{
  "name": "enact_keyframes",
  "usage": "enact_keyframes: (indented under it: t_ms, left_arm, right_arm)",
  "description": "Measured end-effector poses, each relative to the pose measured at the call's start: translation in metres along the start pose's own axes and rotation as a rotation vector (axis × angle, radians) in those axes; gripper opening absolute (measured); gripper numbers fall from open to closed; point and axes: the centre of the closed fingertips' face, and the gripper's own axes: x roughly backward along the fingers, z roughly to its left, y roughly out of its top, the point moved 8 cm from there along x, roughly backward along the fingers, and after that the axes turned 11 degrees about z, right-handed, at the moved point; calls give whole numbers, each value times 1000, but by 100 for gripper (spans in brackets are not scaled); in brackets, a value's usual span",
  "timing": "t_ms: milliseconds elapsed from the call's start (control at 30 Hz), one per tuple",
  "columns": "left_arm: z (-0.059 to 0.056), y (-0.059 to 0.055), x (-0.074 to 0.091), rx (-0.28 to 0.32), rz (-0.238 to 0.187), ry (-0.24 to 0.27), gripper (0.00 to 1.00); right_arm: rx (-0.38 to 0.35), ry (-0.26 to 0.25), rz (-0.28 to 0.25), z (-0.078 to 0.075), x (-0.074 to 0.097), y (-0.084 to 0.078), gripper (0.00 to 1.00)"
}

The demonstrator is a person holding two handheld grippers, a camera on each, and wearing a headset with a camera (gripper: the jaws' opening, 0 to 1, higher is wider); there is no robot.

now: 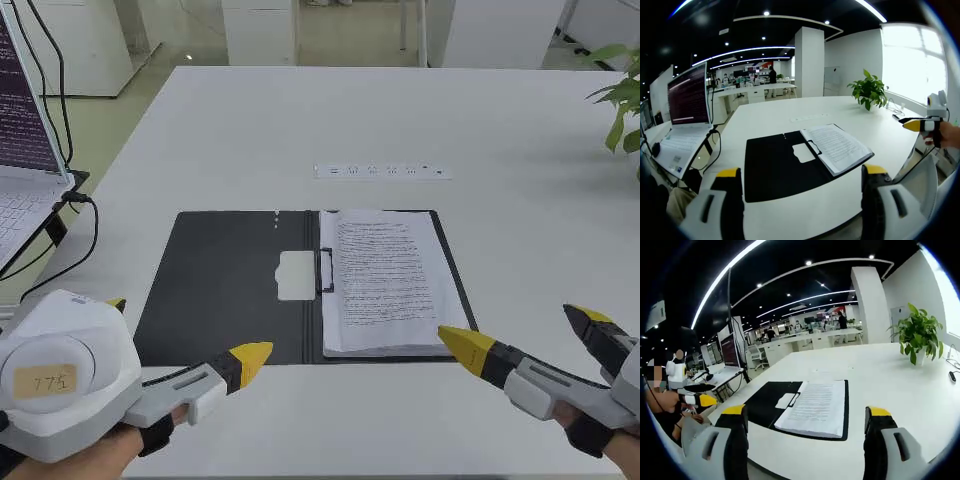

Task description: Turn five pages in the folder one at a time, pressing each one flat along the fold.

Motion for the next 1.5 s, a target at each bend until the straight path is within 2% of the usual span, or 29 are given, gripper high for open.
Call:
enact_keyframes:
  t_ms: [300, 700, 867, 1000, 1233, 1500]
  left_arm:
    - [0, 0, -5, 1, 1, -5, 99]
    - [3, -3, -7, -4, 9, 12, 99]
    - [6, -4, -1, -4, -4, 38, 99]
    - [9, -7, 0, 0, 6, 51, 99]
    - [9, -7, 1, 11, 2, 51, 99]
    - [7, -9, 3, -7, 10, 53, 99]
  right_arm:
    - [-14, -15, 0, -4, 1, -3, 95]
    - [-12, -17, 8, -6, -4, -5, 95]
    - [-4, -18, 7, -6, -6, -4, 99]
    - [2, -16, 7, -3, -7, -4, 100]
    - [11, -21, 10, -5, -8, -4, 100]
    - [21, -22, 8, -4, -8, -3, 100]
